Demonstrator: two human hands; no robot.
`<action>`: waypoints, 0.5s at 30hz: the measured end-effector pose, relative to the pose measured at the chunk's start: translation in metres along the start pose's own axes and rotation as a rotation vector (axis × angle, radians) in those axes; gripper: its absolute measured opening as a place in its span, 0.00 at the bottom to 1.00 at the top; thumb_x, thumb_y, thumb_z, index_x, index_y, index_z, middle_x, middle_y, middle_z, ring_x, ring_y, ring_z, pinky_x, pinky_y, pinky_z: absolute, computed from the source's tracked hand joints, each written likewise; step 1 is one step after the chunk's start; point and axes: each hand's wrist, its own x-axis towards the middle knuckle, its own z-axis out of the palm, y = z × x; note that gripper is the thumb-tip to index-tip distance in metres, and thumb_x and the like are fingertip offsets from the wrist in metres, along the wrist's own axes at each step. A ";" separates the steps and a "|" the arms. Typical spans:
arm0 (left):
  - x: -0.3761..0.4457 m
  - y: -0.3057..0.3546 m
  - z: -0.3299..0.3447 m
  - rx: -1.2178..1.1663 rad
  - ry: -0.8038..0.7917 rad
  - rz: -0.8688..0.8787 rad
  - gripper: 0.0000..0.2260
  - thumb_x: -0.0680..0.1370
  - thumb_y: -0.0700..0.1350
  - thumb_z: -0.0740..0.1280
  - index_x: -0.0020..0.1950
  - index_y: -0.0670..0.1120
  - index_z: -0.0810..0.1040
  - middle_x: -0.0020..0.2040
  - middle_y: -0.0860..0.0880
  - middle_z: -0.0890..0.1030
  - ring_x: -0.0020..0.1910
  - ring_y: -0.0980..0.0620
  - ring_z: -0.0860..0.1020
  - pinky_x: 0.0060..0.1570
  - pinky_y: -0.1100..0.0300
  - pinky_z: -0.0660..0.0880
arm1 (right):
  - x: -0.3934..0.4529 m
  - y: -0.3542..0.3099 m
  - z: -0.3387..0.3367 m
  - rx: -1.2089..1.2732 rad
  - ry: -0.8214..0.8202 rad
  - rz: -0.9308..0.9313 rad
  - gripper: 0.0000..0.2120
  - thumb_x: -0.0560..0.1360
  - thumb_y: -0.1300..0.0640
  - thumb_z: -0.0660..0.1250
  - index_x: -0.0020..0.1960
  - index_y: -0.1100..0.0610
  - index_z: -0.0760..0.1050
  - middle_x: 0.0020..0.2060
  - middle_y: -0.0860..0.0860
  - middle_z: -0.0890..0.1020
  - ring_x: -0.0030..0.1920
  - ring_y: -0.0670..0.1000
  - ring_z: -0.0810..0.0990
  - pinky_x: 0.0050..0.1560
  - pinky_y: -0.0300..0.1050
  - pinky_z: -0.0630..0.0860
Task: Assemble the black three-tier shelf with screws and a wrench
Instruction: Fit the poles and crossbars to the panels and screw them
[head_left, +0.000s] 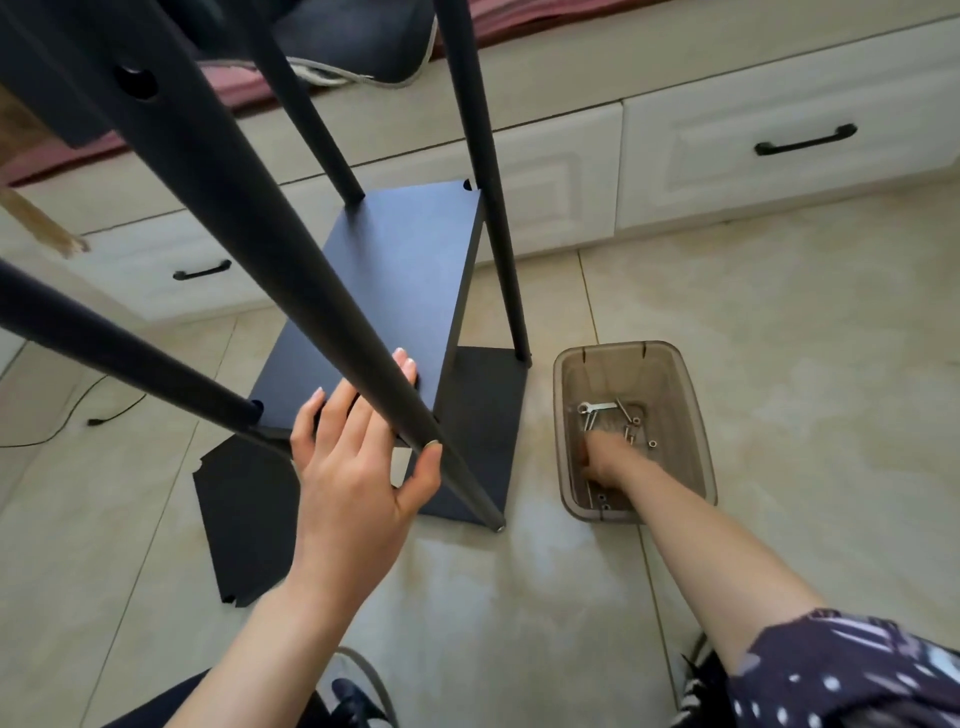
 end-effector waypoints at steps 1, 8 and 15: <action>0.000 0.000 0.000 0.001 0.002 0.004 0.24 0.82 0.52 0.60 0.77 0.47 0.66 0.75 0.56 0.65 0.79 0.57 0.58 0.77 0.52 0.50 | 0.001 0.000 0.002 -0.015 0.011 0.002 0.17 0.77 0.65 0.63 0.66 0.64 0.74 0.64 0.62 0.77 0.65 0.60 0.77 0.61 0.47 0.73; 0.001 0.003 0.000 -0.010 -0.001 -0.023 0.24 0.81 0.52 0.61 0.75 0.46 0.68 0.74 0.56 0.67 0.76 0.48 0.65 0.77 0.53 0.50 | 0.002 0.004 0.003 -0.010 0.062 0.010 0.14 0.79 0.63 0.61 0.64 0.66 0.74 0.63 0.64 0.78 0.64 0.61 0.77 0.58 0.47 0.73; 0.003 0.007 -0.004 -0.034 -0.042 -0.063 0.24 0.80 0.52 0.61 0.74 0.44 0.72 0.71 0.49 0.75 0.74 0.46 0.68 0.75 0.50 0.54 | -0.019 -0.001 -0.014 0.108 0.329 0.073 0.08 0.79 0.65 0.60 0.54 0.62 0.76 0.52 0.62 0.81 0.53 0.64 0.79 0.49 0.49 0.74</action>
